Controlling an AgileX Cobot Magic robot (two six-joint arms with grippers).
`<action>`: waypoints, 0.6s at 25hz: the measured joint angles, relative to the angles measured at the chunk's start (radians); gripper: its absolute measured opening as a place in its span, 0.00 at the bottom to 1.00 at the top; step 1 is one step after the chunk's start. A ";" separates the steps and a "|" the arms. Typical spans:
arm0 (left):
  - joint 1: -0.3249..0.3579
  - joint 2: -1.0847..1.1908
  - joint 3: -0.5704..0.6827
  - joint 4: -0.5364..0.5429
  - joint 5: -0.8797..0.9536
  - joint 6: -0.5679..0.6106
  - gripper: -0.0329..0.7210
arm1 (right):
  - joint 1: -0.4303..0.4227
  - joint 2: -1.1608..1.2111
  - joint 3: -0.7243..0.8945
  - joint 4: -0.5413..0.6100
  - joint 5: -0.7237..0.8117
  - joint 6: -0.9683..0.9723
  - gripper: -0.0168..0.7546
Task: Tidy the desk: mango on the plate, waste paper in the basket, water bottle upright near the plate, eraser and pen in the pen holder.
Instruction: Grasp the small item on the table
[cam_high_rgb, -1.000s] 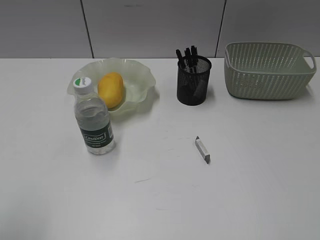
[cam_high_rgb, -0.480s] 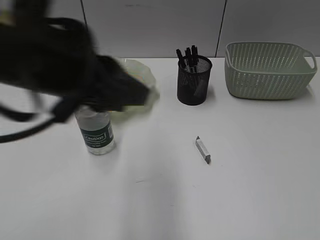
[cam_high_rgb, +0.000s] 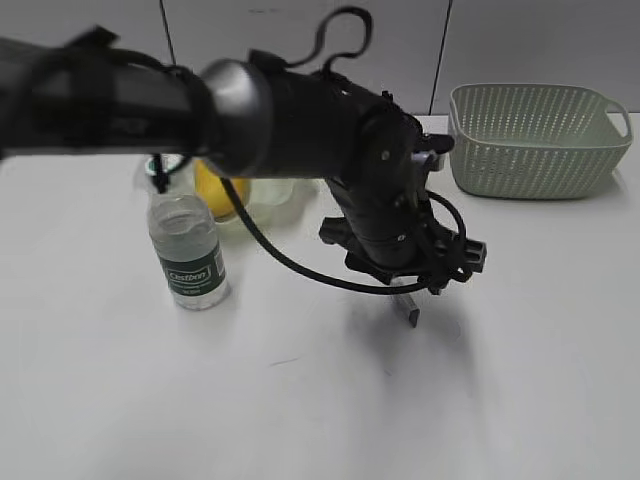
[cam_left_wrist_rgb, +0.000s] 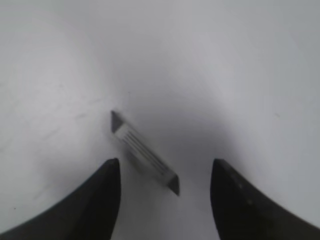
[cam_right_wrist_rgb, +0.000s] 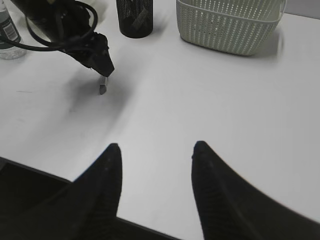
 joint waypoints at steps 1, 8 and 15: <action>0.000 0.027 -0.034 0.032 0.023 -0.051 0.60 | 0.000 0.000 0.000 0.000 0.000 0.000 0.50; 0.000 0.136 -0.152 0.137 0.065 -0.239 0.48 | 0.000 -0.001 0.000 0.000 0.000 0.000 0.50; 0.000 0.154 -0.158 0.169 0.053 -0.266 0.15 | 0.000 -0.001 0.000 0.000 -0.001 0.000 0.50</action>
